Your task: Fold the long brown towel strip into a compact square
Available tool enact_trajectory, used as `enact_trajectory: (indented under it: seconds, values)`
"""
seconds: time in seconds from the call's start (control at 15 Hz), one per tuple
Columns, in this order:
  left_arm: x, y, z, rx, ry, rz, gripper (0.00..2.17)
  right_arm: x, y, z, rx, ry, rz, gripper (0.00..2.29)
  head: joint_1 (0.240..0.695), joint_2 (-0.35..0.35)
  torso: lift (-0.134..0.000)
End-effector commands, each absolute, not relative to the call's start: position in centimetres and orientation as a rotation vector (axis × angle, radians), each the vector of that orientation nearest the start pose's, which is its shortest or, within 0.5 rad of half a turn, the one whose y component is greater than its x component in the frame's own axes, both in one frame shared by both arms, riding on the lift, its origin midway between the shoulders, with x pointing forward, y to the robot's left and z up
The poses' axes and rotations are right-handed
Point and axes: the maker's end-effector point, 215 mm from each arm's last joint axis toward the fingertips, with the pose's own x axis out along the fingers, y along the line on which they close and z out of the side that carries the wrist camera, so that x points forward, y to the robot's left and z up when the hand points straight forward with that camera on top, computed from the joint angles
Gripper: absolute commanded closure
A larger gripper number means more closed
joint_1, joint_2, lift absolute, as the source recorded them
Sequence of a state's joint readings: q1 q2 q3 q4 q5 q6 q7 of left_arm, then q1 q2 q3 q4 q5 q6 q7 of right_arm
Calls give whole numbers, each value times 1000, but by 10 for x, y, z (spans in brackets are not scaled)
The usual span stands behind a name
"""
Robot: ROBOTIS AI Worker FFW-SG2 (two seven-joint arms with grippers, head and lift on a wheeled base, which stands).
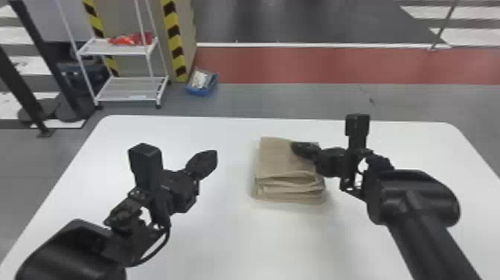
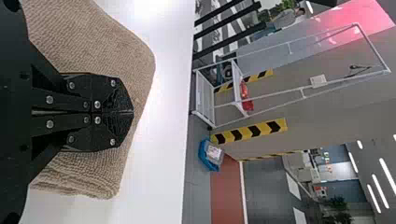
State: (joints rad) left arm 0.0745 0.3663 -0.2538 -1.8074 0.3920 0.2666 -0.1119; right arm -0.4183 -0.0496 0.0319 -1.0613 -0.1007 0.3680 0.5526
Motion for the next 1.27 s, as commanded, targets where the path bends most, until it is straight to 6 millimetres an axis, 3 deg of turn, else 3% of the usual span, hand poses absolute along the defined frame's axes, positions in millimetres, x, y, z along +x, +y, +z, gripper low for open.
enact_trajectory:
  seconds: [0.0, 0.27, 0.4, 0.53, 0.73, 0.87, 0.93, 1.0, 1.13, 1.2]
  values:
    - [540, 136, -371, -38, 216, -440, 1848, 649, -125, -451, 151, 473, 579, 1821, 695, 13, -124]
    - [541, 133, -372, -41, 217, -443, 1851, 655, -123, -443, 125, 443, 611, 1821, 695, 12, -124]
    - [545, 135, -369, -37, 210, -441, 1848, 659, -126, -425, 140, 371, 619, 1818, 695, 10, -124]
    - [546, 136, -366, -30, 206, -443, 1848, 654, -133, -390, 157, 276, 637, 1713, 695, 10, -124]
    - [547, 135, -364, -28, 203, -445, 1848, 640, -155, -352, 149, 225, 640, 724, 695, 3, -124]
    - [546, 132, -363, -26, 201, -448, 1747, 621, -175, -354, 151, 272, 626, 127, 695, -7, -124]
    - [545, 130, -361, -21, 192, -449, 1558, 607, -190, -351, 148, 255, 593, -1, 695, -14, -124]
    - [544, 126, -360, -16, 186, -452, 1339, 595, -200, -351, 136, 251, 569, 9, 695, -23, -124]
    - [547, 117, -356, 15, 169, -457, 238, 577, -223, -362, 97, 276, 524, 26, 695, -60, -124]
    - [550, 114, -354, 47, 157, -444, 16, 571, -239, -364, 96, 274, 491, 26, 695, -72, -124]
